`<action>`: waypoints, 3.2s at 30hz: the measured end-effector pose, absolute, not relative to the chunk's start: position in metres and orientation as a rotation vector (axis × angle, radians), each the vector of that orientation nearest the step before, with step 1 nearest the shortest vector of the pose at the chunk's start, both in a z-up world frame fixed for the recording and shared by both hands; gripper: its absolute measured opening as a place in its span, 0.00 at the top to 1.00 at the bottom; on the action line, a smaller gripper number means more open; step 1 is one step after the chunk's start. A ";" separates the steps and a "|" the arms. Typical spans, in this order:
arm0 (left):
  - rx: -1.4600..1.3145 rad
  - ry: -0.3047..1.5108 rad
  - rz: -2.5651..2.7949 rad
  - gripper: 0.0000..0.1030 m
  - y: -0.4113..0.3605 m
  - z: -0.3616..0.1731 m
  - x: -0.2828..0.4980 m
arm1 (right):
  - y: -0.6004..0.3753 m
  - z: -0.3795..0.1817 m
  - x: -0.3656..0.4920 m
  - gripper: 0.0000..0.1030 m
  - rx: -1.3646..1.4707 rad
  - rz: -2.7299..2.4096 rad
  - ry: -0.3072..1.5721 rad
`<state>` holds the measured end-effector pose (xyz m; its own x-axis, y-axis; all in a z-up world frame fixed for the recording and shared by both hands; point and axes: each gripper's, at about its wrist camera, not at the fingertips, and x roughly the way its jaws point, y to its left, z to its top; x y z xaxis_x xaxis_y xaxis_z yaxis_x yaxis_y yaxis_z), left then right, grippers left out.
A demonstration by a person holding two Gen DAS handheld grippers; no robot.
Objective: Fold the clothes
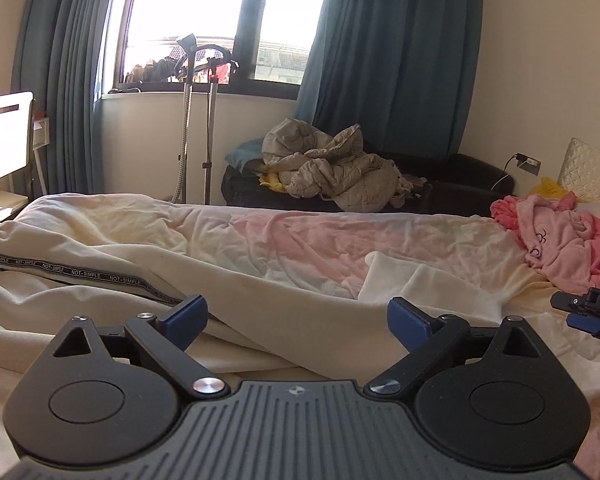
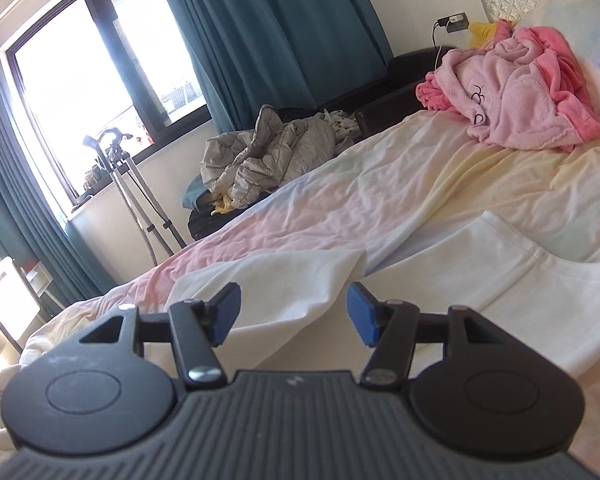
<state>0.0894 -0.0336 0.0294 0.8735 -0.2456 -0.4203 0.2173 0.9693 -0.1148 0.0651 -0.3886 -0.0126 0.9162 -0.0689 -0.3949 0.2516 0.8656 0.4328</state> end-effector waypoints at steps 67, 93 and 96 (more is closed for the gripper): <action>0.659 0.391 -0.680 0.02 -0.266 -0.036 0.193 | -0.460 -0.036 0.082 0.30 0.734 -0.348 0.324; 0.396 0.425 -0.884 0.97 -0.256 0.026 0.192 | -0.500 -0.050 0.075 0.30 0.827 -0.449 0.277; 0.304 0.373 -0.969 0.97 -0.222 0.056 0.186 | -0.496 -0.046 0.073 0.30 0.820 -0.435 0.273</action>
<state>0.1862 -0.2217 0.0562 0.5118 -0.7391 -0.4379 0.8419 0.5330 0.0844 0.0732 -0.4956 -0.0458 0.8783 -0.2667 -0.3969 0.4735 0.6016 0.6434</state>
